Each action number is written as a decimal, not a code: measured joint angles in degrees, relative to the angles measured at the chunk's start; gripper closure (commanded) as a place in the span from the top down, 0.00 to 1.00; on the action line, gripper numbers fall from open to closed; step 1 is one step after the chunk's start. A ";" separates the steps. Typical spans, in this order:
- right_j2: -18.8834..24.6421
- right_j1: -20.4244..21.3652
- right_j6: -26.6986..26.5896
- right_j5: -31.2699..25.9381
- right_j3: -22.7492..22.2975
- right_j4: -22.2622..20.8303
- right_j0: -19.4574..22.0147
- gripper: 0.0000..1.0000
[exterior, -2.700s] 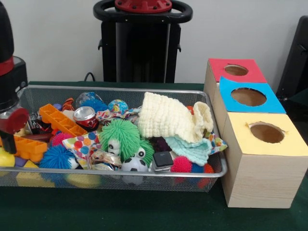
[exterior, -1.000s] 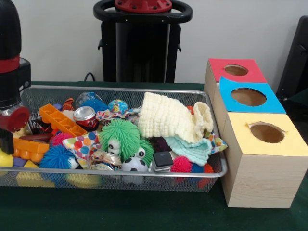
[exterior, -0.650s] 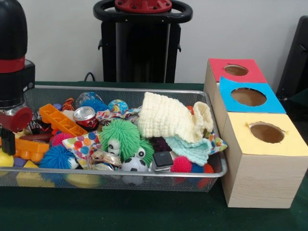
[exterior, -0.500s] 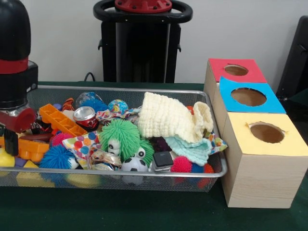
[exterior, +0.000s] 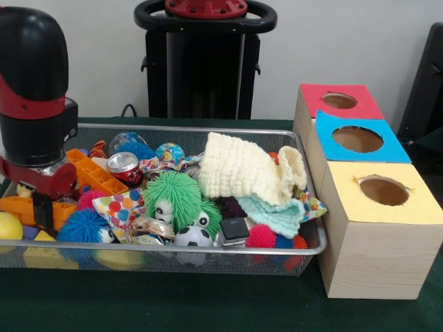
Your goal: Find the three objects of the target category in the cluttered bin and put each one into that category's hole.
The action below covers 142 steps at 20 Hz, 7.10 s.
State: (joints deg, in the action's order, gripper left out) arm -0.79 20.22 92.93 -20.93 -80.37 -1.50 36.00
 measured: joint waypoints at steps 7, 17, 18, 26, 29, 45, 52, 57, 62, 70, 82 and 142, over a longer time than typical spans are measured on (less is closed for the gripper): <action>-0.85 0.55 0.00 1.71 -1.46 0.62 -0.69 0.00; -9.70 3.94 0.05 -15.31 -1.97 4.20 -9.27 0.00; -11.02 4.73 0.18 -19.88 -2.41 4.59 -10.77 0.00; -15.13 8.35 1.40 -38.35 -5.72 6.23 -15.80 0.00; -16.11 9.06 2.25 -40.48 -6.38 6.34 -16.52 0.00; -12.70 -0.85 2.61 -17.85 2.93 6.73 -6.91 0.00; -12.20 -2.25 2.61 -15.70 4.95 6.73 -5.91 0.00; -11.27 -2.28 2.61 -15.69 4.96 6.73 -5.51 0.00; -10.27 -2.61 2.61 -15.68 4.96 6.72 -5.25 0.00; -8.12 -2.99 2.62 -10.08 3.83 8.44 -5.41 0.00; -9.25 -0.85 6.72 -1.55 -3.32 16.77 -10.33 0.00; -8.39 -3.75 14.32 -18.31 13.93 5.69 -4.03 0.00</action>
State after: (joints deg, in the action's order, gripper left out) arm -9.18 16.47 107.25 -39.24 -66.44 4.18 31.97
